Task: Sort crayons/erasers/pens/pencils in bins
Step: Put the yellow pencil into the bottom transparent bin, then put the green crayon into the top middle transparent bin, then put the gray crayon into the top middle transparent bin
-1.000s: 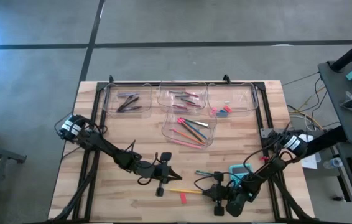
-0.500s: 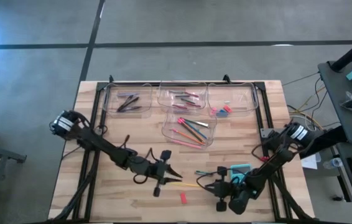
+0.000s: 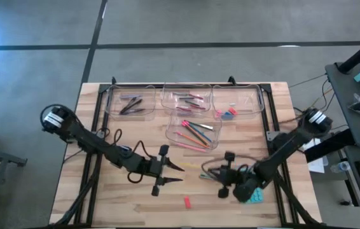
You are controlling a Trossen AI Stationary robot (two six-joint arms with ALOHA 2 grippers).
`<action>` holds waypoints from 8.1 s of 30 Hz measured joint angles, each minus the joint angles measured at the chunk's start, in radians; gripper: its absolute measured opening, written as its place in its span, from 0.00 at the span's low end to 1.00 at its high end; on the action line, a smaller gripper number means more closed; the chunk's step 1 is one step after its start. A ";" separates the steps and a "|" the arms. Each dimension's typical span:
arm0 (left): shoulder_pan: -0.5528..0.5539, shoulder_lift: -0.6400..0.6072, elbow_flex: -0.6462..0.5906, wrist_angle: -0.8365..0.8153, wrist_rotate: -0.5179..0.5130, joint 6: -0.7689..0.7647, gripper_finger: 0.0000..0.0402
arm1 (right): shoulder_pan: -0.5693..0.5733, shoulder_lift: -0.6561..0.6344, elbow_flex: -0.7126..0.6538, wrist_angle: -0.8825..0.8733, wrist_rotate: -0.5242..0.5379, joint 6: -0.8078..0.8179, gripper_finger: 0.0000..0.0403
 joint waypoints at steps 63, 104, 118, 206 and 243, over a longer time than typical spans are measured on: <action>-0.001 0.002 -0.010 -0.055 -0.002 0.018 0.35 | 0.046 0.181 -0.040 -0.189 -0.158 0.468 0.36; 0.006 0.002 -0.022 -0.062 -0.002 0.018 0.35 | -0.033 0.180 -0.285 0.401 -0.292 0.288 0.36; 0.006 0.002 -0.022 -0.062 -0.002 0.017 0.35 | -0.033 0.183 -0.239 0.233 -0.349 0.312 0.36; 0.006 0.002 -0.019 -0.062 -0.002 0.021 0.35 | -1.227 -0.123 0.079 -0.023 -1.006 -0.298 0.10; 0.006 0.002 -0.012 -0.053 -0.002 -0.008 0.35 | 0.014 -0.005 -0.336 0.497 -0.309 0.174 0.35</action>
